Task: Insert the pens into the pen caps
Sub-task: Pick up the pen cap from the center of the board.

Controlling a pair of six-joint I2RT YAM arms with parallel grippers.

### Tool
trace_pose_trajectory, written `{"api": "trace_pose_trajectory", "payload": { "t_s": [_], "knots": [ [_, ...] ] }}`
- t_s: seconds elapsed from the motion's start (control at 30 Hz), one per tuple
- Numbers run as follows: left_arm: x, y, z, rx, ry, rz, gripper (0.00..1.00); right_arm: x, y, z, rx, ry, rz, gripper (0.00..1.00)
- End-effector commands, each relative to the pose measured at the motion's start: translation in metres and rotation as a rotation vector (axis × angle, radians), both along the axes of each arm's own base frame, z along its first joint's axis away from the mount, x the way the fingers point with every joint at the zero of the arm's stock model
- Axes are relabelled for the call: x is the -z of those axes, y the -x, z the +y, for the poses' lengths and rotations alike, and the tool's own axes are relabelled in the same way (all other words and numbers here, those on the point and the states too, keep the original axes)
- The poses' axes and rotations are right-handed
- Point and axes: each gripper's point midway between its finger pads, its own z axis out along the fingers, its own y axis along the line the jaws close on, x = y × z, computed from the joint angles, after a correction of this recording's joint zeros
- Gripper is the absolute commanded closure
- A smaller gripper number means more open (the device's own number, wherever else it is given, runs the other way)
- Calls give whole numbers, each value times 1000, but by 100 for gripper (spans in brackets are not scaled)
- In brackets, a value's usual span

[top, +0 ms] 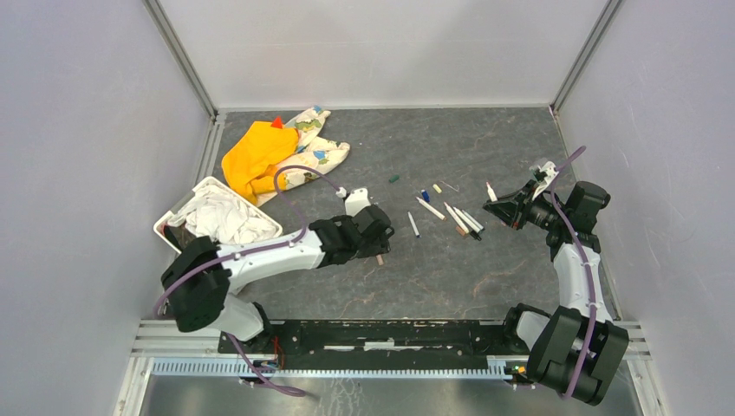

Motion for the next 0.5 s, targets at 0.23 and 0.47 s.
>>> {"api": "trace_pose_trajectory", "payload": {
  "t_s": [0.23,0.47],
  "knots": [
    [32,-6,8,-153,-165,93,49,-12,-2,0,-16,11,-58,100],
    [48,-7,-1,-135,-205,118,54,-12,-2,0,-17,10,-58,100]
  ]
}}
